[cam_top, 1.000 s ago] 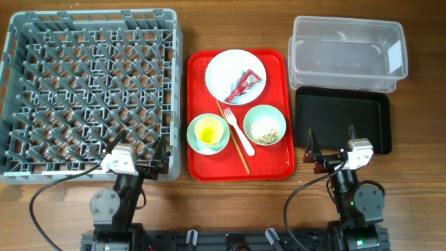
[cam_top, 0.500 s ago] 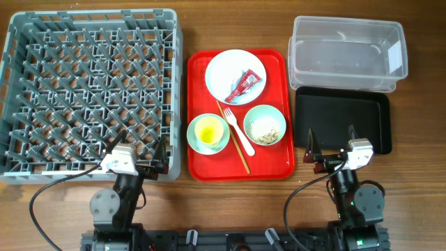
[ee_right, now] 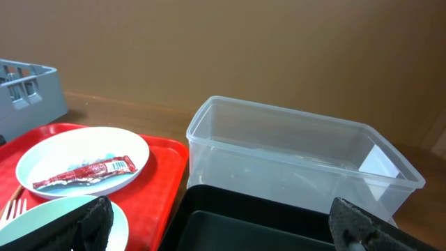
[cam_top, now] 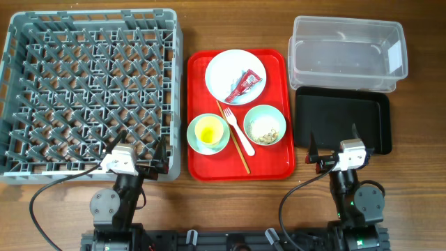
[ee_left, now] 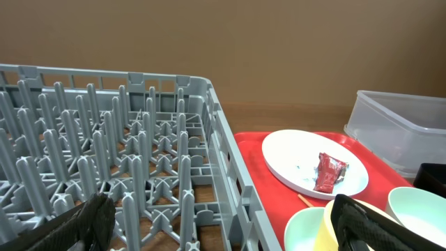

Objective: Sort waste into correct bins and load items into the dishwasher rack

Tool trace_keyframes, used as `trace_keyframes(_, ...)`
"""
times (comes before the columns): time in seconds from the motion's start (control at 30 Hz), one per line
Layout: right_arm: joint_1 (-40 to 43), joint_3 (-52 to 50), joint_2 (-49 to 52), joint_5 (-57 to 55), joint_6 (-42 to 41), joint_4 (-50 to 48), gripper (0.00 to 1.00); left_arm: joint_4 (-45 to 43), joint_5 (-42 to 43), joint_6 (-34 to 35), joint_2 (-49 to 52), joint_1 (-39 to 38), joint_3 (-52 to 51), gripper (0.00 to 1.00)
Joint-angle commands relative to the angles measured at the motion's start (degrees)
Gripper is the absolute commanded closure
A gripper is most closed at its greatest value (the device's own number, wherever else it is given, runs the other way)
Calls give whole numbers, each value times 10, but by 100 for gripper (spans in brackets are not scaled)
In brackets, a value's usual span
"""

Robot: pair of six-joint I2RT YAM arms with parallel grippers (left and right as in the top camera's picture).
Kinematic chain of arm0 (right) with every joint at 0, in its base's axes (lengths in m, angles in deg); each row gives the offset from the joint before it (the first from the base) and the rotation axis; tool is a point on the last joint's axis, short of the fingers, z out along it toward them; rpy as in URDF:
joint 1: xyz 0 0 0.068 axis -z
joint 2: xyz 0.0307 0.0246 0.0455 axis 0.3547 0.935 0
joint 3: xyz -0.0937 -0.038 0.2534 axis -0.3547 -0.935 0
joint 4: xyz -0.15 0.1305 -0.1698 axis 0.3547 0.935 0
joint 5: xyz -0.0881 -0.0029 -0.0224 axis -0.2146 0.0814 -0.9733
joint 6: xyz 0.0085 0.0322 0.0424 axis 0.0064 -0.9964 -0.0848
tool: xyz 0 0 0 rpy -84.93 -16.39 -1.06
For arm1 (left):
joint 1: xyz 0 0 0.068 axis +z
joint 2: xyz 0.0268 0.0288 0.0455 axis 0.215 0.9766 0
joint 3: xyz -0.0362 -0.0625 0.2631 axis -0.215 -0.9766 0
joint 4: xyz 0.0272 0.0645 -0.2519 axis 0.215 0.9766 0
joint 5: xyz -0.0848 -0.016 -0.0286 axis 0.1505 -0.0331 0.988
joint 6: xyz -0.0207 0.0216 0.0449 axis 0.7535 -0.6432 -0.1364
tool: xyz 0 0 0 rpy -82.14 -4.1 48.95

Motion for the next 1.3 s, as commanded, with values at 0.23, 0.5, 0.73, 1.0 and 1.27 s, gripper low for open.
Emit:
trace_keyframes(0.23, -1, 4, 4, 16, -44, 4, 0, 1, -6, 82, -4, 1, -3, 0)
trace_keyframes(0.5, -1, 139, 74, -8, -102, 122, 0, 113, -49, 92, 97, 1, 111, 0)
trace_keyframes(0.73, -1, 351, 286, 16, -138, 252, 0, 220, -49, 92, 316, 1, 283, 0)
trace_keyframes(1.0, -1, 598, 544, 48, -140, 459, 0, 341, -50, 92, 479, 1, 441, 0)
trace_keyframes(1.27, -2, 603, 612, 163, -173, 417, 0, 343, -31, 92, 468, 1, 441, 0)
